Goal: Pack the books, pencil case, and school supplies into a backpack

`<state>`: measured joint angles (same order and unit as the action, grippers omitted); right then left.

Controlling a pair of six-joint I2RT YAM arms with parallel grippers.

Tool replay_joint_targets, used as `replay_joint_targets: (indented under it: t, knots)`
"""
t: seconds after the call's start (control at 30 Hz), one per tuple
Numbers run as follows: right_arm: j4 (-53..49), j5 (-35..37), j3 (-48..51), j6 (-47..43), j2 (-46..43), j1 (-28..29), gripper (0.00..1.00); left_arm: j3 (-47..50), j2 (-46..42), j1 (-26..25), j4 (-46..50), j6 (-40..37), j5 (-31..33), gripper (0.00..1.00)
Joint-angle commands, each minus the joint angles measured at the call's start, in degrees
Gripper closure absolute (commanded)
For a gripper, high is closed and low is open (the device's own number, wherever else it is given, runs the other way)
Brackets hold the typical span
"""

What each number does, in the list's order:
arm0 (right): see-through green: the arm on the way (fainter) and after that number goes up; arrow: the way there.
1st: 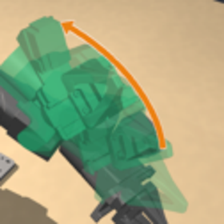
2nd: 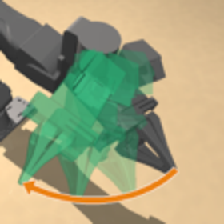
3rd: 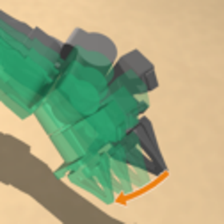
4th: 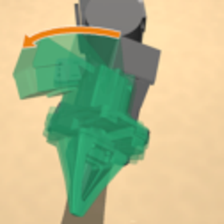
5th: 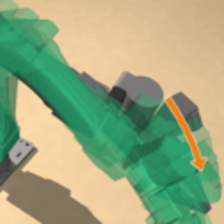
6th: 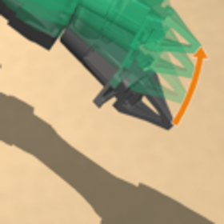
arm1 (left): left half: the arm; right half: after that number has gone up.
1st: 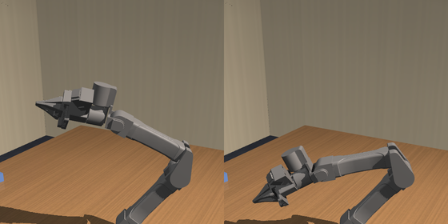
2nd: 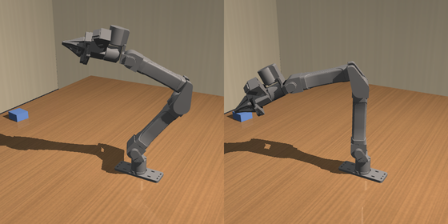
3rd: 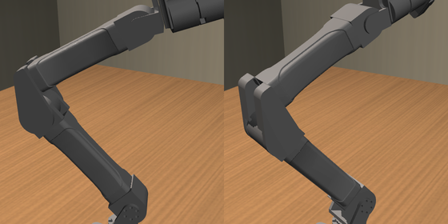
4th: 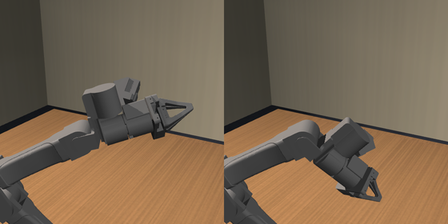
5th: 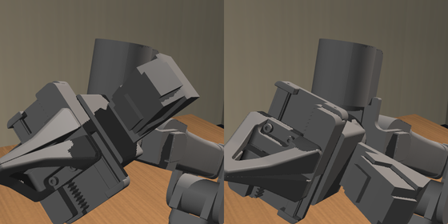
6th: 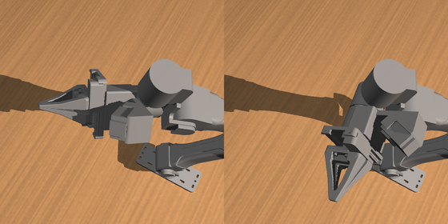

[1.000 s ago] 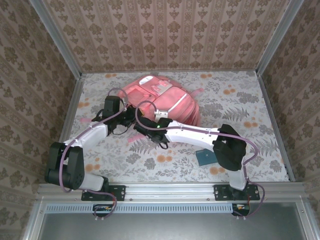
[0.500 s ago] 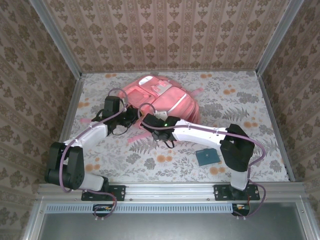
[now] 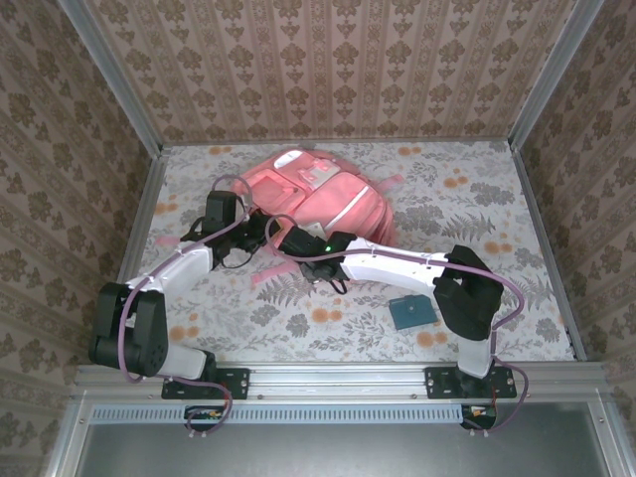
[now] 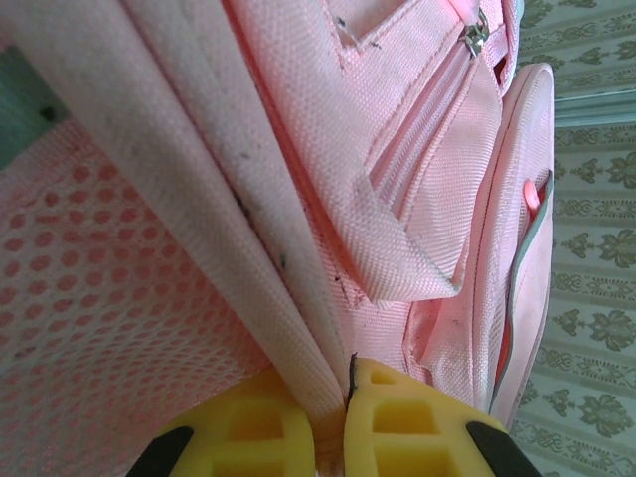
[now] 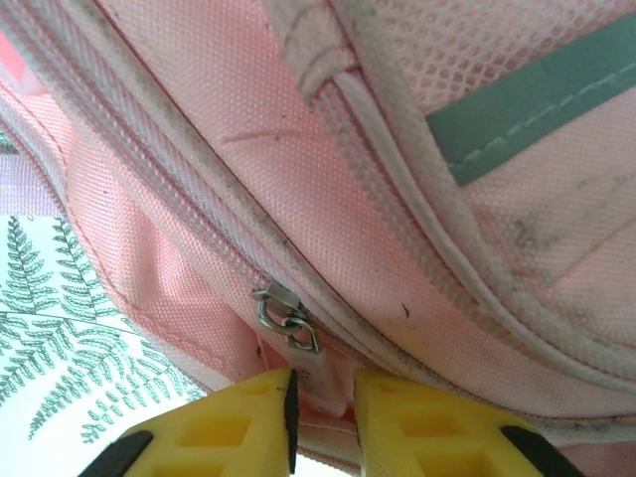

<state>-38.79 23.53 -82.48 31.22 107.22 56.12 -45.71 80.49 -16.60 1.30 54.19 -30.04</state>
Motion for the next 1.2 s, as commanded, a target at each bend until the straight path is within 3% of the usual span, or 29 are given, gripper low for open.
replay_joint_targets:
  t: [0.0,0.17,0.33,0.67,0.73,0.87,0.93,1.17]
  knots:
    - [0.56,4.63,0.39,-3.27,0.41,-0.86,0.81,-0.95,-2.35,0.88,0.94,-2.66,0.43,0.98]
    - [-4.11,10.33,-0.63,-1.91,-1.00,-0.83,0.93,-0.40,-3.18,1.04,1.69,-2.93,2.16,0.99]
    - [-5.74,11.01,0.89,-2.02,-3.78,-0.92,0.96,0.01,-3.28,1.31,2.02,-3.32,2.94,1.00]
    - [-3.43,3.45,6.55,-1.52,-9.72,-3.18,0.97,0.32,-3.32,2.10,1.72,-3.66,2.70,1.00]
    - [-0.44,-1.37,7.29,-2.07,-10.99,-3.21,0.94,0.24,-3.24,2.12,1.34,-3.25,1.78,1.00]
    - [5.16,-11.21,7.86,-0.65,-11.23,-2.87,0.71,-0.14,-3.48,2.12,0.69,-2.69,-0.40,1.00]
    - [7.13,-13.51,7.70,0.12,-10.25,-2.34,0.65,-0.25,-3.73,2.10,0.63,-2.58,-0.70,1.00]
    - [8.81,-13.52,4.93,0.65,-4.94,-1.54,0.64,-0.27,-4.02,2.01,0.70,-2.25,-1.41,1.00]
